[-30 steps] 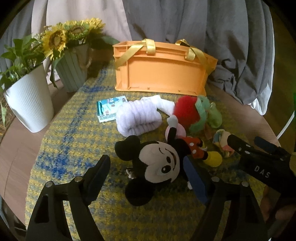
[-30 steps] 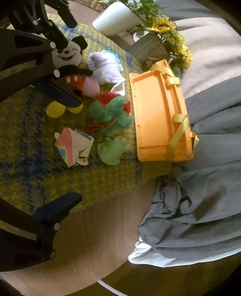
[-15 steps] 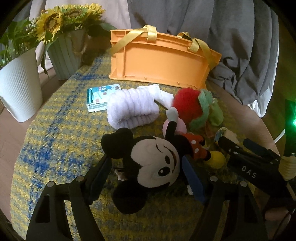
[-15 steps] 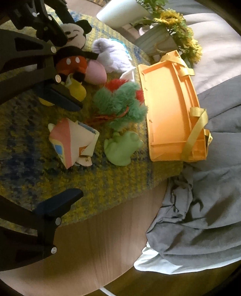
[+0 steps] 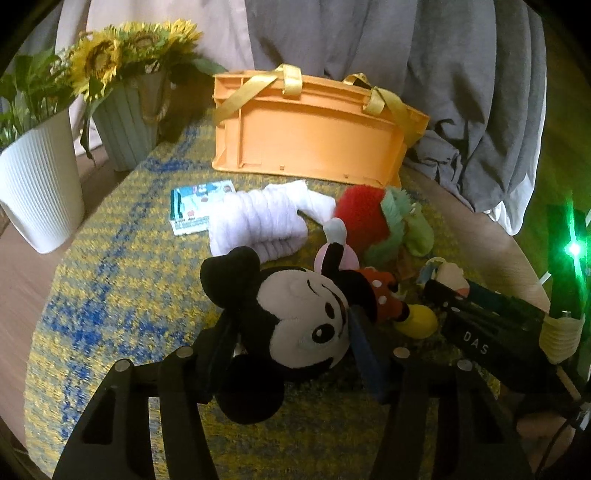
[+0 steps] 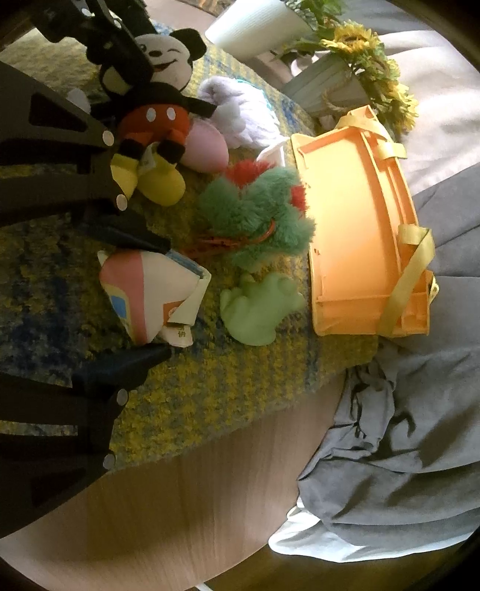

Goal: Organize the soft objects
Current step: 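Grasp the Mickey plush with the left tool while the right tool grasps the pink-white toy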

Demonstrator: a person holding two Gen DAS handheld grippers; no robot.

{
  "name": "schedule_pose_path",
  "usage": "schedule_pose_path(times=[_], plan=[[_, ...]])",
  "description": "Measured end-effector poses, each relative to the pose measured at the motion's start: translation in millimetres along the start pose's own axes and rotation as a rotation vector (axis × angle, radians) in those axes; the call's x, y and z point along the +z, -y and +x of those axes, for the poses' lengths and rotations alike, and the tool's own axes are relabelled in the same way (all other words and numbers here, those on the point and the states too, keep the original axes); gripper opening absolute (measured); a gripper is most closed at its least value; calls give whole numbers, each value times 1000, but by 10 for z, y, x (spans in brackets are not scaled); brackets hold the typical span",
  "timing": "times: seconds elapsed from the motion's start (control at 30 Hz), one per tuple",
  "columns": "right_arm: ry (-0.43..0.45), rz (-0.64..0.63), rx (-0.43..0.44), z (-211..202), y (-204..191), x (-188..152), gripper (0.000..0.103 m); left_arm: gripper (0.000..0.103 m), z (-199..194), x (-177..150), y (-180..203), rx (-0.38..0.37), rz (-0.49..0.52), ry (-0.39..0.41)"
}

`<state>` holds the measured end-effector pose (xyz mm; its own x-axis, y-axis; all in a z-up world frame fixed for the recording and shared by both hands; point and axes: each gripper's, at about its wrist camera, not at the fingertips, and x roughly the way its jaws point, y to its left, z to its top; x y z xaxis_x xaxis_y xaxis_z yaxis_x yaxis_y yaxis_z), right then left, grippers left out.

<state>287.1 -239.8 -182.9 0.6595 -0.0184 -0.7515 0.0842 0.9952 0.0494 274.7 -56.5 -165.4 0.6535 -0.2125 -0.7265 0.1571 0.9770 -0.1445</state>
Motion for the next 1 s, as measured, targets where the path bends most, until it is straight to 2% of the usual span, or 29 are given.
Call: schedule_pose_path(times=[0.33, 1.0], plan=[[88, -9, -12, -408, 2, 115, 49, 57, -246, 171, 37, 43, 17, 83], [273, -2, 30, -1162, -215, 500, 49, 58, -772, 692, 5, 30, 65, 269]])
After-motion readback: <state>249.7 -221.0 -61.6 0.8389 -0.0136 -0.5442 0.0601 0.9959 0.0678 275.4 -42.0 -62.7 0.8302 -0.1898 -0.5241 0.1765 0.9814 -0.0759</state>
